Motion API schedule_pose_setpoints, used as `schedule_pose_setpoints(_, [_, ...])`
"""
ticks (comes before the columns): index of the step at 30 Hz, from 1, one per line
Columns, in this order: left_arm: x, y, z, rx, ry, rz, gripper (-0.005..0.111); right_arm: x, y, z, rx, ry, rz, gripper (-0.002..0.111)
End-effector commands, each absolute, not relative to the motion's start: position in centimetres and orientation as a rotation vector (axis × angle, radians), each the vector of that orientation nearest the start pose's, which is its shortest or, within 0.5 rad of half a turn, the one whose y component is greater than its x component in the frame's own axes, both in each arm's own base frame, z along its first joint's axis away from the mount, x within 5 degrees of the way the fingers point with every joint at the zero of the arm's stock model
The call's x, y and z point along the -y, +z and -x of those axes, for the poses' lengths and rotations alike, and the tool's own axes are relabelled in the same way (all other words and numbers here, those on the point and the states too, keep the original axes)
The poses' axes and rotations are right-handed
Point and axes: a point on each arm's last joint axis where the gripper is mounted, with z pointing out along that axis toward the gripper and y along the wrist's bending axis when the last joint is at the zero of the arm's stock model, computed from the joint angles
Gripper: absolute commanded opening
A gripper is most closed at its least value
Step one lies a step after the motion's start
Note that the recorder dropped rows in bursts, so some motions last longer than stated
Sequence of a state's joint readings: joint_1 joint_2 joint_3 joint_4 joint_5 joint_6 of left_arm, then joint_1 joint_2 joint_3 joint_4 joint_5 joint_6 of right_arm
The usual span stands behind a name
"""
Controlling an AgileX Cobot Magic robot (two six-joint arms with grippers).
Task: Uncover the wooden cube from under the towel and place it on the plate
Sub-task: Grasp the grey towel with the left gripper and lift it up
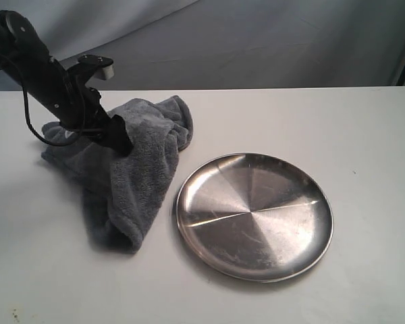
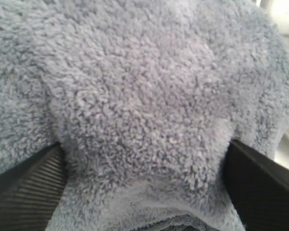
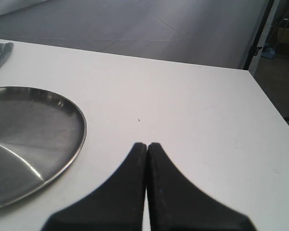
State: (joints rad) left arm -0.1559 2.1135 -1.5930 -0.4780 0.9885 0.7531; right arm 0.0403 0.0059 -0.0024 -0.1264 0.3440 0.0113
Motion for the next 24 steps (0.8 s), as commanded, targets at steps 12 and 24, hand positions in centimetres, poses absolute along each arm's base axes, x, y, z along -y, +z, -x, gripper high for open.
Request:
schedule_pose_setpoints(12, [10.4,17.8,-41.6,-2.692,-0.530,-1.023,0.000,0.2,18.3,-5.4,-1.821,-0.099,0.103,0.000])
schedule_pose_setpoints(24, [9.6,28.4,-38.8,-2.456,-0.380,-1.039,0.000,0.2,18.3,-5.4,-1.821,-0.099,0.103,0.000])
